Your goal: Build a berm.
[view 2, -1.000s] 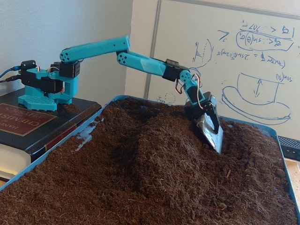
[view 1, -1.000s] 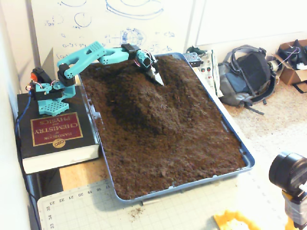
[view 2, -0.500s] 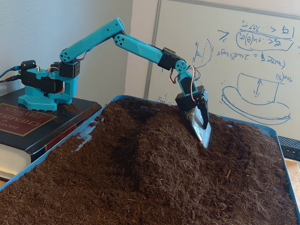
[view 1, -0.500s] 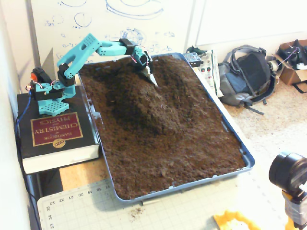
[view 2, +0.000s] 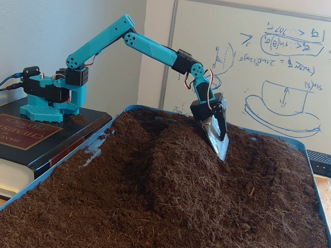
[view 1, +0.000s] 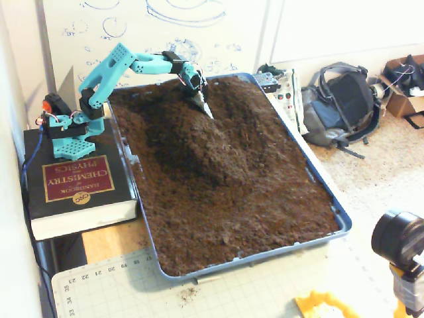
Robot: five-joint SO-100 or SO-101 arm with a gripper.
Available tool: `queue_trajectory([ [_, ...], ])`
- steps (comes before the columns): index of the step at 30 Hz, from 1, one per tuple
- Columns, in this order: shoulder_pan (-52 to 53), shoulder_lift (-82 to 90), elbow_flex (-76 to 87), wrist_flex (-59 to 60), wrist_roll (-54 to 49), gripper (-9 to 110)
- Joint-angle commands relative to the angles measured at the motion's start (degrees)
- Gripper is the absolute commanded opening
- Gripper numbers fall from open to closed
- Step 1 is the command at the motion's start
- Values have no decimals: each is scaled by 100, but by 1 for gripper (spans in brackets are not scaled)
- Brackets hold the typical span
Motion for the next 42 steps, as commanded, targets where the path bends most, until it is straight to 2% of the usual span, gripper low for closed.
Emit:
queue_trajectory([
  [1, -26, 633, 220, 299, -53, 0],
  [13, -18, 1441, 756, 272, 53, 0],
  [20, 466, 2118, -615, 220, 70, 0],
  [28, 1916, 1863, -2021, 229, -79, 0],
  [31, 2443, 1652, -2013, 290, -536, 0],
  [36, 3313, 1116, -2329, 88, -2004, 0],
  [42, 3700, -105, -3683, -1521, -2320, 1],
])
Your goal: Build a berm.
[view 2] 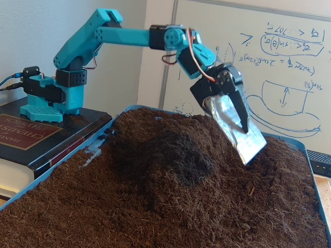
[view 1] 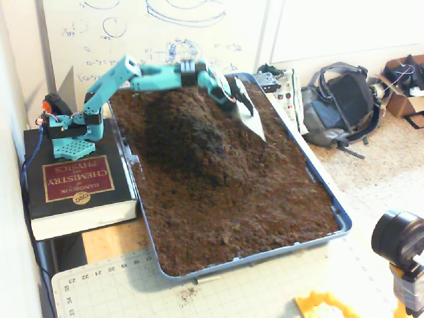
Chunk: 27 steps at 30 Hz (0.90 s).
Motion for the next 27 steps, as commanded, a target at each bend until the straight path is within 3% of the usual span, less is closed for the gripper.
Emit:
queue_trajectory([
  [1, 114, -343, -1485, -1292, -176, 1],
  [6, 132, -1819, -2725, -2909, -141, 1],
  [11, 176, -2883, -2830, -2883, -141, 0],
  [27, 272, -1626, -325, 1011, -220, 0],
])
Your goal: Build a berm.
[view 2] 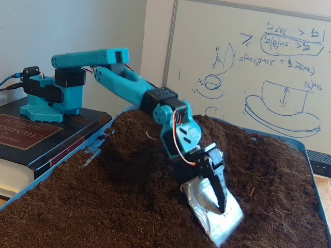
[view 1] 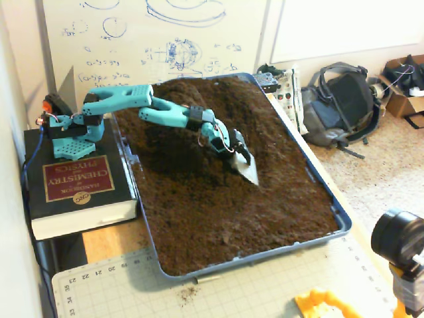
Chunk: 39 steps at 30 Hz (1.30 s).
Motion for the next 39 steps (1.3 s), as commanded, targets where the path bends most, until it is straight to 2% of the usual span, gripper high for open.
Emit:
queue_trajectory([
  [1, 53, 809, 246, 800, -62, 0],
  [13, 123, 940, 475, 1204, -79, 0],
  [28, 79, 2399, 1266, 1881, 18, 0],
  [39, 105, 4210, 554, 4693, 18, 0],
])
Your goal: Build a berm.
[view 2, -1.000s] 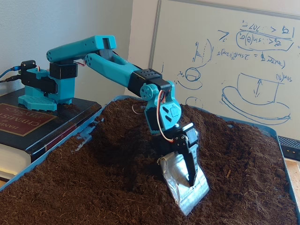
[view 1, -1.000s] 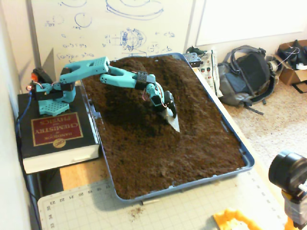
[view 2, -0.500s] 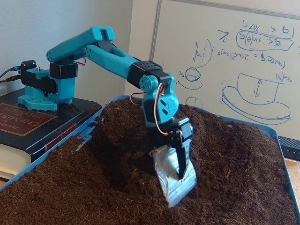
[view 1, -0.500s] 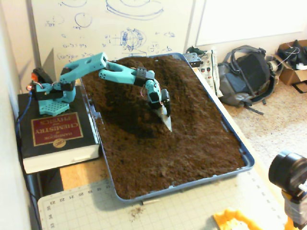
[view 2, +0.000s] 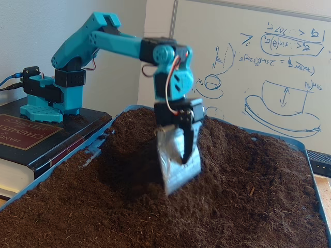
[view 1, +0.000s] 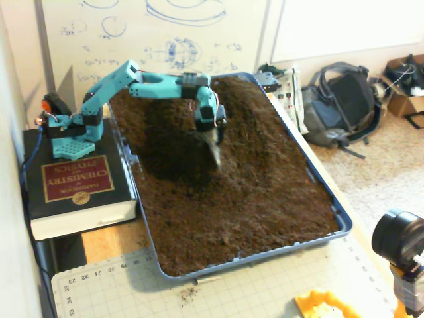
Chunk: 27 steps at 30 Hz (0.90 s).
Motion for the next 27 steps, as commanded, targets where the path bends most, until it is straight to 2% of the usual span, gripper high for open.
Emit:
queue_trajectory([
  [1, 114, 1441, -765, 1090, -35, 0],
  [5, 53, 2030, -809, 2584, -70, 0],
  [15, -422, 3656, 2733, 1934, -88, 1],
  [19, -686, 4342, 4395, 1002, -88, 1],
  [27, -1090, 5309, 7726, -1978, -88, 1],
])
